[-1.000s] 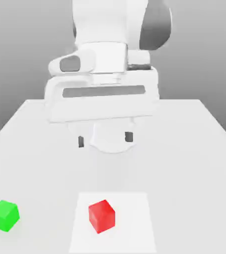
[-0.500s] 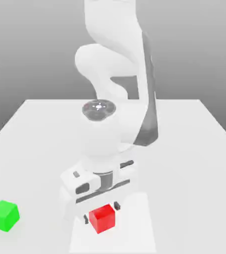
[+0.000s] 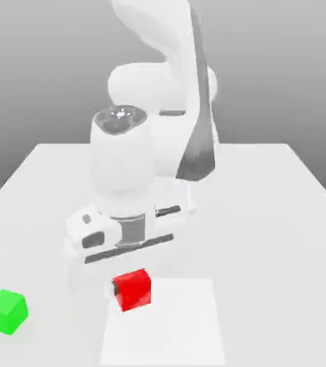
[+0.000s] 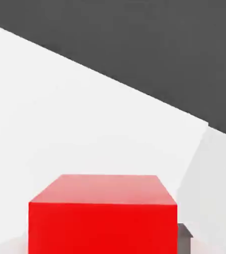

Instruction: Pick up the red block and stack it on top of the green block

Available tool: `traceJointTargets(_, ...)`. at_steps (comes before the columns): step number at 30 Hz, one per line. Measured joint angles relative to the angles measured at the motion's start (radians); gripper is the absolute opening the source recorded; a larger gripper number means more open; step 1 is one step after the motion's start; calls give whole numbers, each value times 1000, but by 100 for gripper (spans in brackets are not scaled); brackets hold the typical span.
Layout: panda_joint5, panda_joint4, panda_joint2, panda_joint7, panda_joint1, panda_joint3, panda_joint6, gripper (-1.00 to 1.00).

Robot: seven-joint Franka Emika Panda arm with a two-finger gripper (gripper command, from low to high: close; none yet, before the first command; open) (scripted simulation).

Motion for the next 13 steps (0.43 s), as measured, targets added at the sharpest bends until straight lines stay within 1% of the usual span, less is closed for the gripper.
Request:
traceJointTargets(5, 52, 118, 47, 130, -125, -135, -79, -100)
traceJointTargets(7, 106, 143, 109, 119, -161, -134, -46, -100)
traceJointTargets(9, 162, 153, 179, 86, -193, -102, 8, -100)
traceJointTargets(10, 182, 156, 203, 73, -205, -89, 29, 100)
traceJointTargets(13, 182, 156, 203, 73, -205, -89, 29, 100)
